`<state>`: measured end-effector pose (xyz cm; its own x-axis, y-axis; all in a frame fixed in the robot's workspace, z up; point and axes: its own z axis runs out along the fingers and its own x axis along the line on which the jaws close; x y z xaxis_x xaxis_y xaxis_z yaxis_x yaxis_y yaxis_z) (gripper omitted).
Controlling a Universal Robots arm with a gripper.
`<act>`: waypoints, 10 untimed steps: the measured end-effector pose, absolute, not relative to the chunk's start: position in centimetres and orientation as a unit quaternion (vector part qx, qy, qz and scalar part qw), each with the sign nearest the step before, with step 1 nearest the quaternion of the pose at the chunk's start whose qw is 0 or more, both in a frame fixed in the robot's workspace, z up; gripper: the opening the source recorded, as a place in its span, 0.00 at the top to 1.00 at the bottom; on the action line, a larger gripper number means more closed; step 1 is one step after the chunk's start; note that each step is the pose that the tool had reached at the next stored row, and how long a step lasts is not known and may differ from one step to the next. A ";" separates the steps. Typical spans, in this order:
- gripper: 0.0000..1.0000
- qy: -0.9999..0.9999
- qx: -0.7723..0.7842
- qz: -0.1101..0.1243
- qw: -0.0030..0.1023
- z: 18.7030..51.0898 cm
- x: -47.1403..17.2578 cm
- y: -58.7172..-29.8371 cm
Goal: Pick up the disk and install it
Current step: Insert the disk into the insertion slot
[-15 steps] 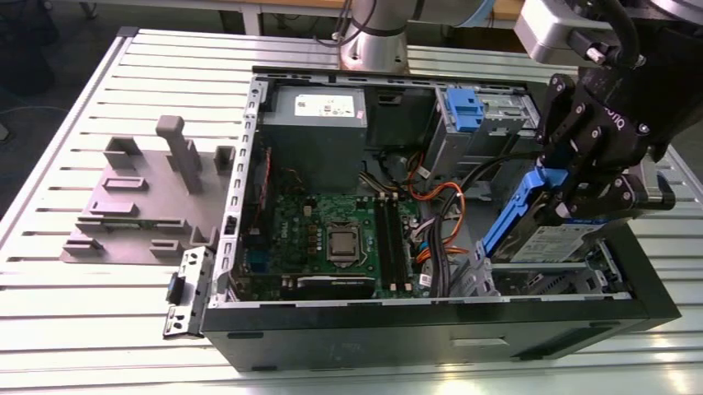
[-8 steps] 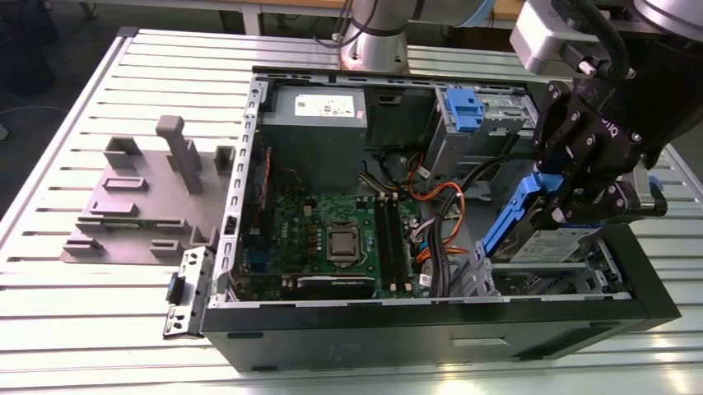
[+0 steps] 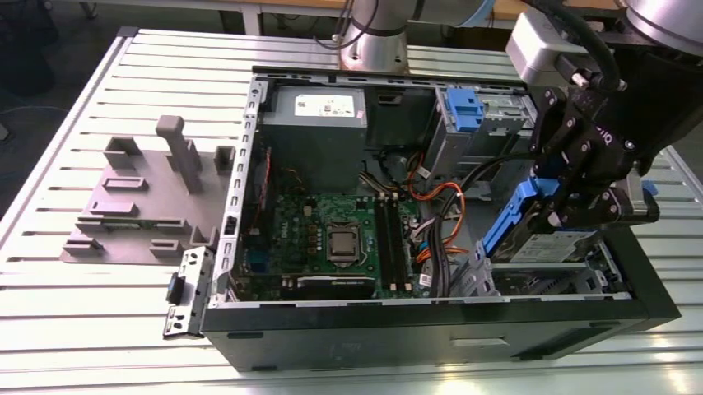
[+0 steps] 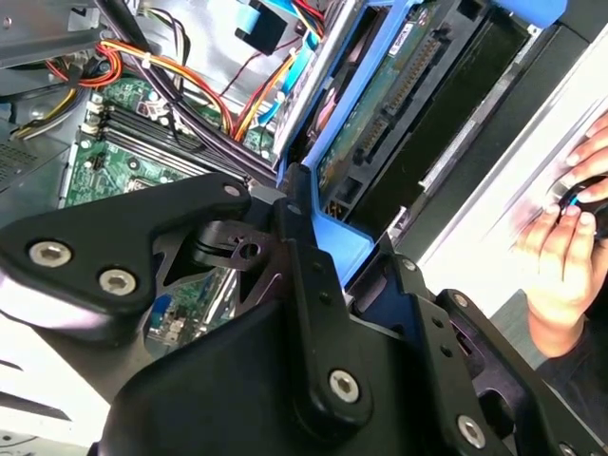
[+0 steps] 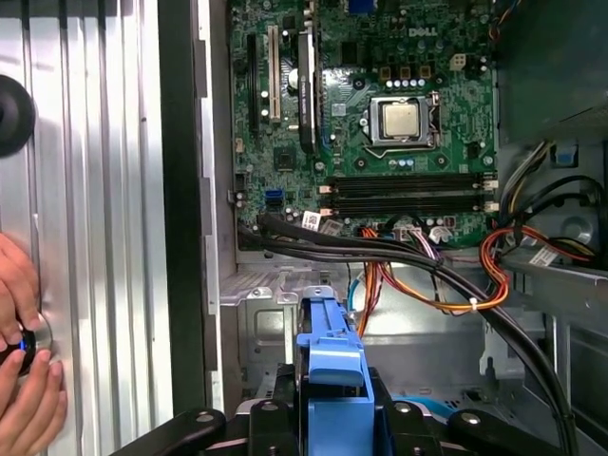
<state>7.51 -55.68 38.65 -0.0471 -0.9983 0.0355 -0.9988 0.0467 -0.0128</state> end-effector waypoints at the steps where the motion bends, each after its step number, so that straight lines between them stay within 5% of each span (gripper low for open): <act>1: 0.64 -0.723 0.690 0.017 0.008 38.6 7.5 -55.7; 10: 0.64 -0.723 0.690 0.017 0.008 37.9 7.5 -55.8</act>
